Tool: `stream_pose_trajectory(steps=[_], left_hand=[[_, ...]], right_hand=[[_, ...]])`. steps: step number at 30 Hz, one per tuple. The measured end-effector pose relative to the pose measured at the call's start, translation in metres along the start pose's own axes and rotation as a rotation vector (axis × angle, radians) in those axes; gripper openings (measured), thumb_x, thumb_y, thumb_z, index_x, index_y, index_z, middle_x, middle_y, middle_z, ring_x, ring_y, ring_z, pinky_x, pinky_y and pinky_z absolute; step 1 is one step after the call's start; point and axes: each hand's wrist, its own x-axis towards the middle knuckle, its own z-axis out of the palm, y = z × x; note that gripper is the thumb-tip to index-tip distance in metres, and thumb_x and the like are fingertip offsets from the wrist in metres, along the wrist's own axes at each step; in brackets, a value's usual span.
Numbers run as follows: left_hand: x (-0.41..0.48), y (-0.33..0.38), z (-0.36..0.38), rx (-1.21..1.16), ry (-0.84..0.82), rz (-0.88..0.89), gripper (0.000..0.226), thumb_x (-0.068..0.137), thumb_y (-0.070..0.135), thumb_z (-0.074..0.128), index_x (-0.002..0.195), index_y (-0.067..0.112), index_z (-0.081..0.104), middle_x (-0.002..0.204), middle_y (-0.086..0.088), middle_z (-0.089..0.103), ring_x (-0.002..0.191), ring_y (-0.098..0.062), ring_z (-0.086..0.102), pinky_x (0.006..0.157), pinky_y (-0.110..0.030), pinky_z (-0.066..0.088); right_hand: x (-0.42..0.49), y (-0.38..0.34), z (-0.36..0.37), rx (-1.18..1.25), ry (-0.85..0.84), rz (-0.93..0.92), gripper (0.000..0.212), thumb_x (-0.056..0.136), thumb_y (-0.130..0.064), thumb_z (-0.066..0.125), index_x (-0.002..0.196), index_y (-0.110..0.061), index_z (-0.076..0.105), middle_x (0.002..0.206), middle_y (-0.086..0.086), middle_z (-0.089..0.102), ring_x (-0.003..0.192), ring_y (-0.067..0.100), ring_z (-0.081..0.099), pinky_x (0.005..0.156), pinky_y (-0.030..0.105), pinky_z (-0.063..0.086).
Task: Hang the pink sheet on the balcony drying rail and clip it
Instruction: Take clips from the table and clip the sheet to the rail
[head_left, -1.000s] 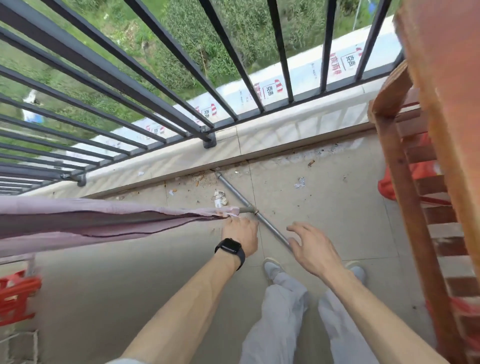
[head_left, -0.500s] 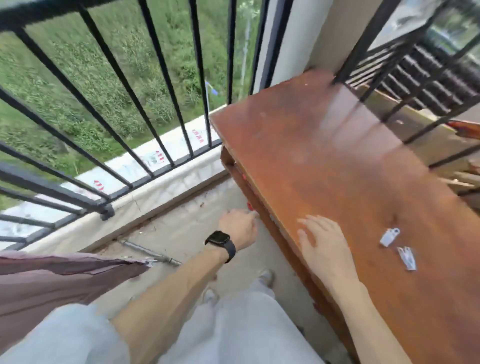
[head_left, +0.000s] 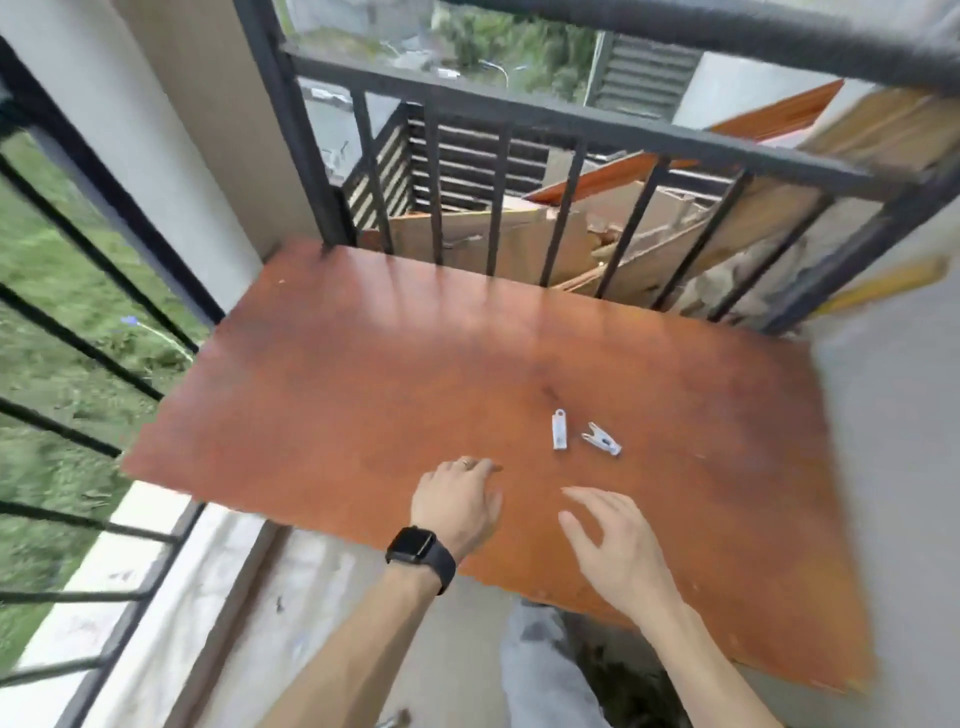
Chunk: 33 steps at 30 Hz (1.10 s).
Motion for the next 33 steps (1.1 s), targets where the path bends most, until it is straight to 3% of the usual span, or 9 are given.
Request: stream_pose_trajectory(steps=[3,7,11,18,20,24,27,29,33], left_hand=[[0.053,0.022,0.015,0.004,-0.098,-0.013,0.043,0.095,0.046,0.044,0.135,0.034,0.051,0.135,0.002,0.057,0.119,-0.024,0.055,0.095,-0.037,0.044],[0.122,0.048,0.039,0.019,-0.236,-0.066,0.05,0.095,0.047,0.043,0.142,0.028,0.04,0.132,-0.004,0.057,0.118,-0.028,0.055,0.096,-0.04,0.044],[0.184,0.068,0.061,0.0,-0.3,-0.163,0.066,0.095,0.054,0.044,0.151,0.029,0.021,0.132,-0.005,0.054,0.117,-0.03,0.057,0.089,-0.041,0.046],[0.221,0.074,0.092,-0.063,-0.34,-0.259,0.042,0.095,0.052,0.051,0.128,0.025,0.047,0.133,-0.006,0.047,0.112,-0.029,0.057,0.078,-0.037,0.045],[0.214,0.069,0.093,-0.179,-0.309,-0.302,0.039,0.094,0.048,0.052,0.125,0.023,0.047,0.127,-0.007,0.05,0.104,-0.03,0.058,0.076,-0.035,0.044],[0.175,0.049,0.076,-0.389,-0.19,-0.326,0.025,0.096,0.035,0.052,0.106,0.015,0.043,0.089,-0.003,0.064,0.082,-0.031,0.063,0.071,-0.037,0.052],[0.12,0.017,0.051,-0.476,-0.051,-0.415,0.026,0.093,0.03,0.055,0.111,0.02,0.037,0.073,0.007,0.065,0.071,-0.024,0.063,0.068,-0.034,0.052],[0.077,-0.011,0.034,-0.498,0.024,-0.472,0.037,0.09,0.032,0.057,0.121,0.022,0.039,0.08,0.005,0.068,0.077,-0.024,0.065,0.073,-0.035,0.053],[-0.035,-0.071,0.003,-0.385,0.179,-0.565,0.033,0.091,0.034,0.058,0.12,0.019,0.053,0.108,-0.004,0.065,0.101,-0.025,0.06,0.079,-0.032,0.046]], right_hand=[[0.036,0.042,-0.003,-0.039,-0.044,0.07,0.033,0.099,-0.038,0.051,0.129,-0.031,0.06,0.129,-0.017,0.058,0.126,0.004,0.045,0.103,0.016,0.029],[0.092,0.093,-0.001,-0.069,-0.088,0.125,0.036,0.095,-0.03,0.057,0.131,-0.027,0.06,0.13,-0.01,0.061,0.123,0.014,0.049,0.104,0.023,0.036],[0.152,0.128,-0.001,-0.159,-0.236,0.14,0.05,0.096,-0.037,0.052,0.145,-0.035,0.042,0.142,-0.009,0.045,0.128,0.018,0.043,0.102,0.03,0.041],[0.19,0.151,0.014,-0.318,-0.34,0.052,0.047,0.096,-0.032,0.056,0.141,-0.034,0.043,0.121,-0.003,0.055,0.114,0.023,0.05,0.091,0.036,0.046],[0.189,0.152,0.019,-0.3,-0.325,0.063,0.046,0.096,-0.027,0.056,0.14,-0.031,0.042,0.116,-0.001,0.055,0.11,0.024,0.053,0.088,0.036,0.047],[0.177,0.129,0.023,-0.146,-0.343,0.087,0.04,0.096,-0.026,0.051,0.136,-0.028,0.042,0.112,0.003,0.055,0.109,0.028,0.057,0.087,0.038,0.047],[0.162,0.089,0.025,-0.06,-0.331,0.001,0.045,0.095,-0.027,0.052,0.14,-0.023,0.045,0.118,0.004,0.057,0.116,0.028,0.054,0.093,0.038,0.043],[0.152,0.05,0.025,-0.007,-0.302,-0.101,0.042,0.094,-0.029,0.054,0.136,-0.024,0.052,0.116,0.0,0.058,0.116,0.024,0.052,0.093,0.034,0.041],[0.123,-0.048,0.033,0.077,-0.253,-0.411,0.029,0.092,-0.03,0.057,0.121,-0.03,0.06,0.101,-0.005,0.061,0.097,0.022,0.056,0.082,0.031,0.042]])
